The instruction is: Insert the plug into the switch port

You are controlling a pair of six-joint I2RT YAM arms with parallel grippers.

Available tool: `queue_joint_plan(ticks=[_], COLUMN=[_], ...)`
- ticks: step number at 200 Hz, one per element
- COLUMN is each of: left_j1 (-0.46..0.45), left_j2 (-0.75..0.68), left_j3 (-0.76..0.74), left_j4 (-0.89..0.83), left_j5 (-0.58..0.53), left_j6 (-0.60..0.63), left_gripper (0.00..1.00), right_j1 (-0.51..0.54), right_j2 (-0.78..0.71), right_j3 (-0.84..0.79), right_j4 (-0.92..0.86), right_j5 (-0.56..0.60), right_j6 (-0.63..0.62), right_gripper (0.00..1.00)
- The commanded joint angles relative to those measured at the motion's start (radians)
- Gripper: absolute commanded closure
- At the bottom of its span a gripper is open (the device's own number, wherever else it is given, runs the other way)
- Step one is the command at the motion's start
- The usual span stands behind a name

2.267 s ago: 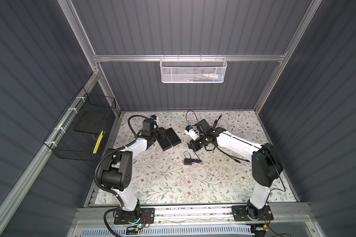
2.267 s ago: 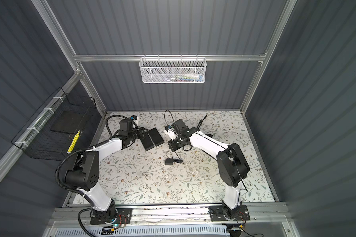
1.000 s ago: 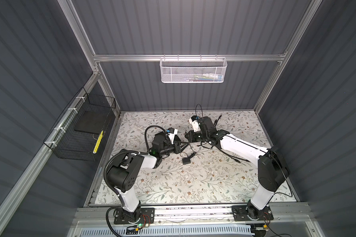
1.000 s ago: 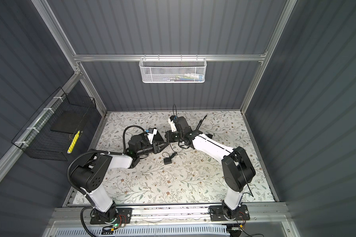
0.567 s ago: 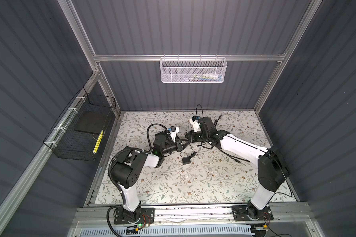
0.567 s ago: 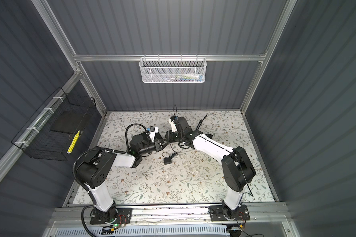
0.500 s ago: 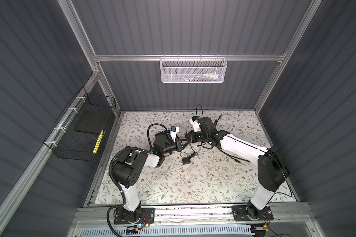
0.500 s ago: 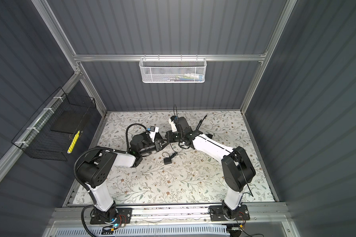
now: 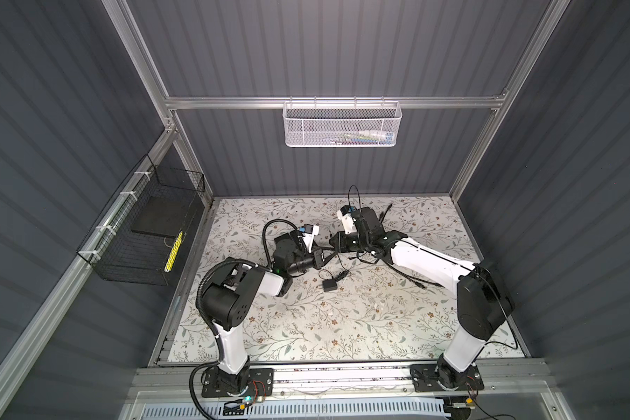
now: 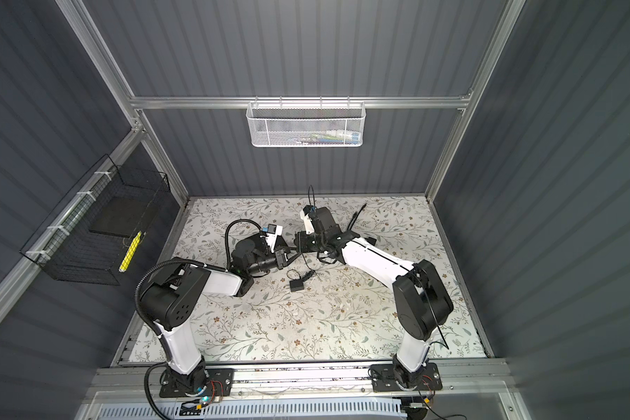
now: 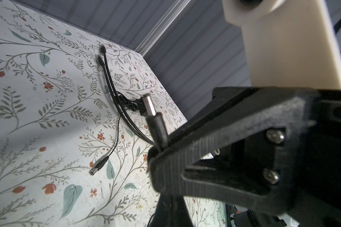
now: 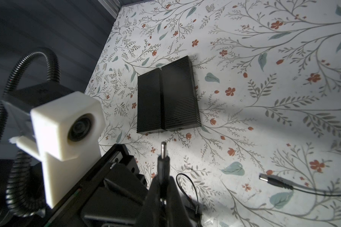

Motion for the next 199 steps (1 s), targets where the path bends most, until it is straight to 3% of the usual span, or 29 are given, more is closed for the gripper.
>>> queue_joint_plan(ticks=[1,26,60,90,124,199], left_j1=[-0.007,-0.007,-0.007,-0.007,-0.013,-0.018], left_j2=[-0.004,-0.009,-0.011,-0.015,-0.026,-0.043], left_j3=[0.017,0.014,0.02,0.024,0.033,0.039], left_j4=[-0.001,-0.011,-0.025,-0.032,-0.062,-0.094], left_j5=[0.011,0.011,0.016,0.024,0.037,0.042], left_j6=[0.009,0.015,0.023,0.026,0.049,0.069], left_gripper=[1.0,1.0,1.0,1.0,1.0,1.0], right_j1=[-0.013,-0.035,-0.06,-0.067,-0.065,-0.065], right_j2=[-0.043,-0.07,-0.096,-0.08,-0.012,0.035], right_j3=[-0.014,-0.03,-0.05,-0.031,0.049,0.077], right_j4=[-0.005,-0.011,-0.018,-0.022,-0.095,-0.113], right_j5=[-0.007,-0.011,-0.027,-0.147,-0.205,-0.223], right_j6=[-0.012,-0.023,-0.039,-0.076,-0.134,-0.16], right_gripper=[0.69,0.64,0.65,0.65,0.64,0.69])
